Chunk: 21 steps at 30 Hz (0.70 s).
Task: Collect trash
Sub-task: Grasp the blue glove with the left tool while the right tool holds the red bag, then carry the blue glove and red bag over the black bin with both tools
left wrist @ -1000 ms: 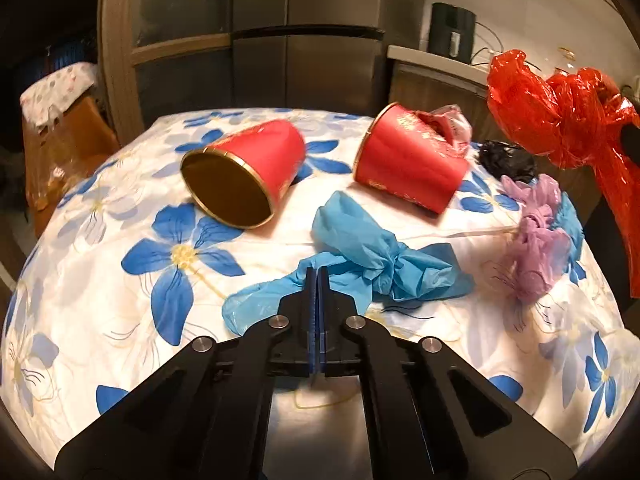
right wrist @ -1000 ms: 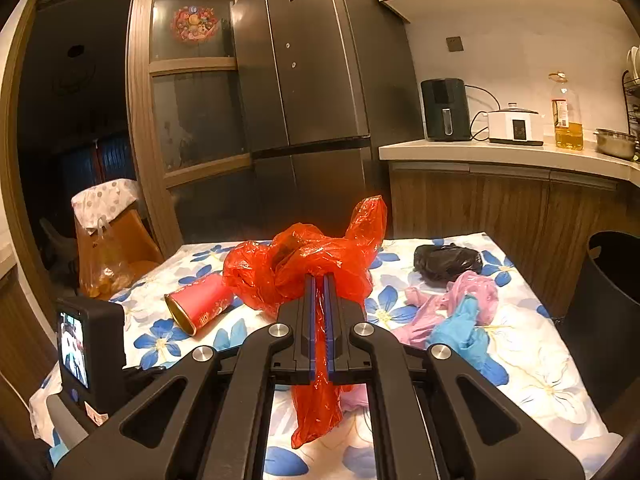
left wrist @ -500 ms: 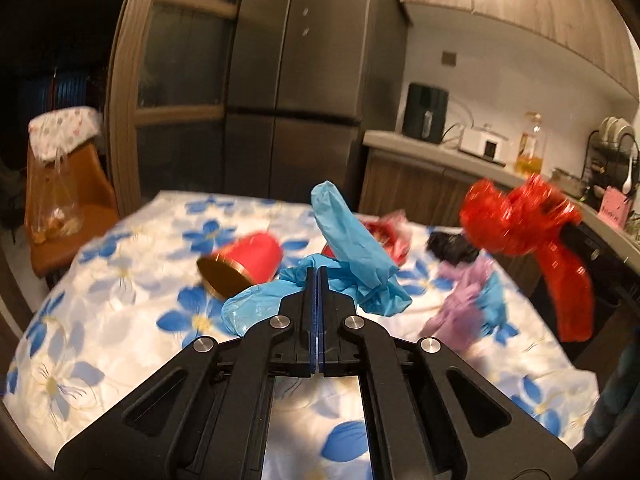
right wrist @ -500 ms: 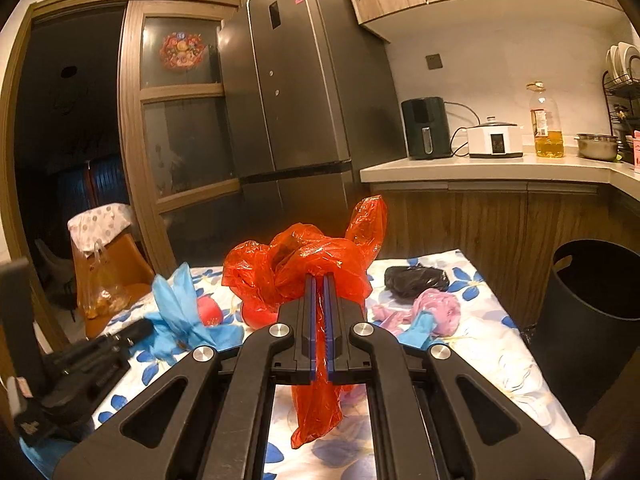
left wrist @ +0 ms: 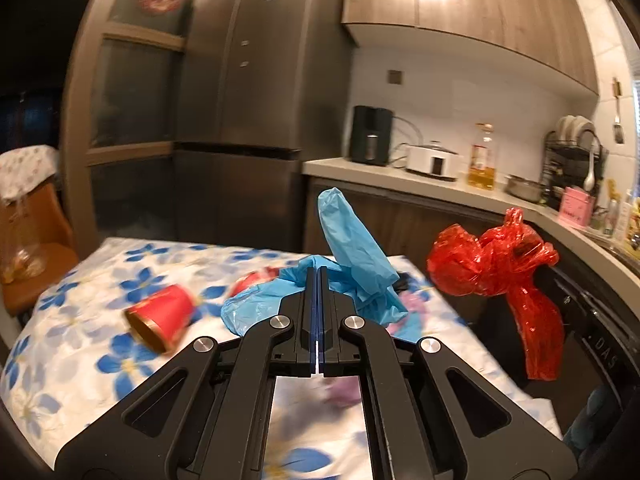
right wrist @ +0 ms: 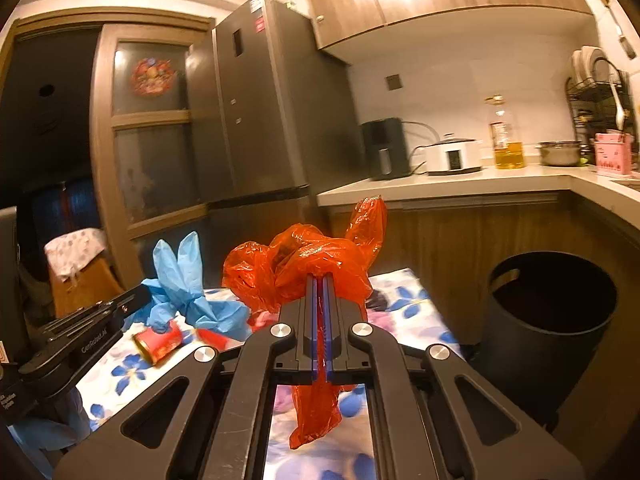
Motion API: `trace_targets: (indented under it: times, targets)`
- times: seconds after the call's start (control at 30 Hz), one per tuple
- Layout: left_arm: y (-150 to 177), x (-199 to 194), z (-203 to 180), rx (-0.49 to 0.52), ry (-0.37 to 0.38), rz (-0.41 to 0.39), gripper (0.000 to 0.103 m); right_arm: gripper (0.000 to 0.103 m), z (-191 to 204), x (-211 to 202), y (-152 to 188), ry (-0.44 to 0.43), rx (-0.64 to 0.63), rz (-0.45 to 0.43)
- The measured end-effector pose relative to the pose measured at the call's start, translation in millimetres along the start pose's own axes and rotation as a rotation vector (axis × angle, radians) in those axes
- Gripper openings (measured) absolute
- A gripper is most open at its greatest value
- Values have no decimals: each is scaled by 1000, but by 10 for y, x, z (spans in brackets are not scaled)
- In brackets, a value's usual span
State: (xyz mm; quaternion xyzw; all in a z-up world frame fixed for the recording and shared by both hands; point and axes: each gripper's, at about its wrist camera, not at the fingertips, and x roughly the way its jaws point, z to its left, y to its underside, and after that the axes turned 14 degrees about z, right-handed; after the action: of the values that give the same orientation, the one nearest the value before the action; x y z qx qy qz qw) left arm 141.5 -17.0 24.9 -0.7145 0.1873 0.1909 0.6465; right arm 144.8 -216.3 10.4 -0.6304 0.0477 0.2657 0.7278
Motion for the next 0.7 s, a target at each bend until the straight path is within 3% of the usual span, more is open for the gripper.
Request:
trace_targets:
  times: [0.7]
  targets:
    - [-363,527,-1914,172,278,-45,0,3,-1371,-449,-158,313,149,-112]
